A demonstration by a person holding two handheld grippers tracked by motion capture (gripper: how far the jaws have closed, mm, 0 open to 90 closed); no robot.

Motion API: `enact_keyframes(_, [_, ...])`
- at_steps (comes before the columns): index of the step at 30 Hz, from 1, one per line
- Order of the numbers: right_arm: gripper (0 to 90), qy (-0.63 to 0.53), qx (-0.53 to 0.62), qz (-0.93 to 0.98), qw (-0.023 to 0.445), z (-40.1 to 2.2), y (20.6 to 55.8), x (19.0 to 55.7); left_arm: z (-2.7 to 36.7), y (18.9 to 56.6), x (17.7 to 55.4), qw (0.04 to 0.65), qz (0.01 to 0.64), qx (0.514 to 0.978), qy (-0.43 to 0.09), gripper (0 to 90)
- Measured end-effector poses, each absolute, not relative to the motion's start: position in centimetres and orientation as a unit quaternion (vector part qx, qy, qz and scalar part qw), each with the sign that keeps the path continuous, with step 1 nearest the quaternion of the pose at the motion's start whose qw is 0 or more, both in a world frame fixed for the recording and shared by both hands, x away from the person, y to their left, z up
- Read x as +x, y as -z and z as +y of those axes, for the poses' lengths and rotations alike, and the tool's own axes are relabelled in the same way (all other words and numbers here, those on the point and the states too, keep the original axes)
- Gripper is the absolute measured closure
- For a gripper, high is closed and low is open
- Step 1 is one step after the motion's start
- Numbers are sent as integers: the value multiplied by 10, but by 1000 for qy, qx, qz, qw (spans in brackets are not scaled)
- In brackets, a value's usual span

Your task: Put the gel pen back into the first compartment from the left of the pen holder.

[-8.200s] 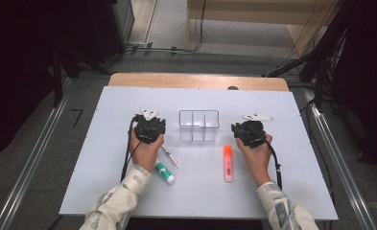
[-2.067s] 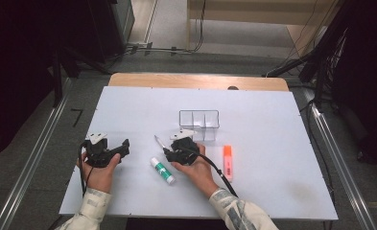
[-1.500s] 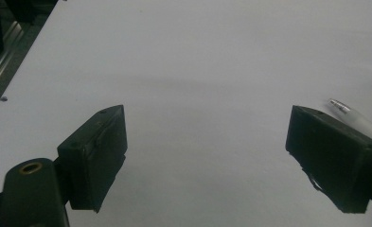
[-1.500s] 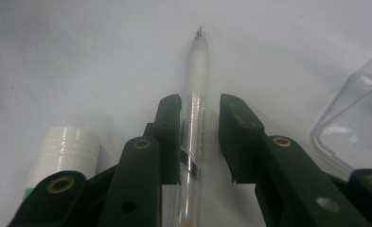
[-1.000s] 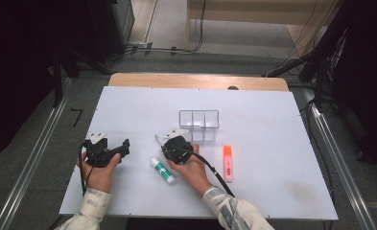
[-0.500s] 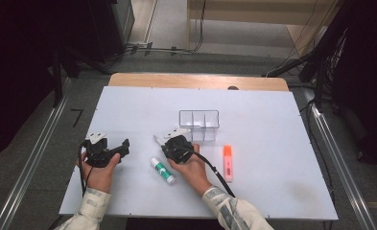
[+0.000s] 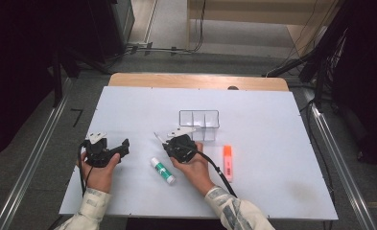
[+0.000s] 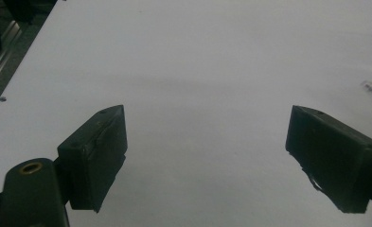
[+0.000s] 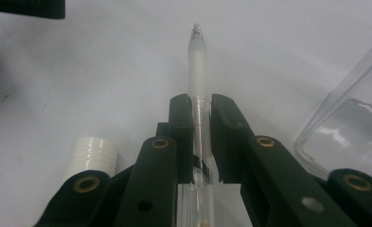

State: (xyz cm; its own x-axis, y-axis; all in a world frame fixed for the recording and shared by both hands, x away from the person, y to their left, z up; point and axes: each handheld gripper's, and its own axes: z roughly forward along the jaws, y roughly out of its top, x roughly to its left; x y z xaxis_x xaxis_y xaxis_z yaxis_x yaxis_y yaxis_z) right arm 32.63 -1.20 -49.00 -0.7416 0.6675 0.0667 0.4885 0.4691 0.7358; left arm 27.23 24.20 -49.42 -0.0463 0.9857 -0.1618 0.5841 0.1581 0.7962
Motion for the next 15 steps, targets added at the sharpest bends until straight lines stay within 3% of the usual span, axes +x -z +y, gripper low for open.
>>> enact_keyframes(15, [778, -437, 345, 823, 112, -36, 445, 331, 241, 495, 273, 364, 668, 587, -276, 140])
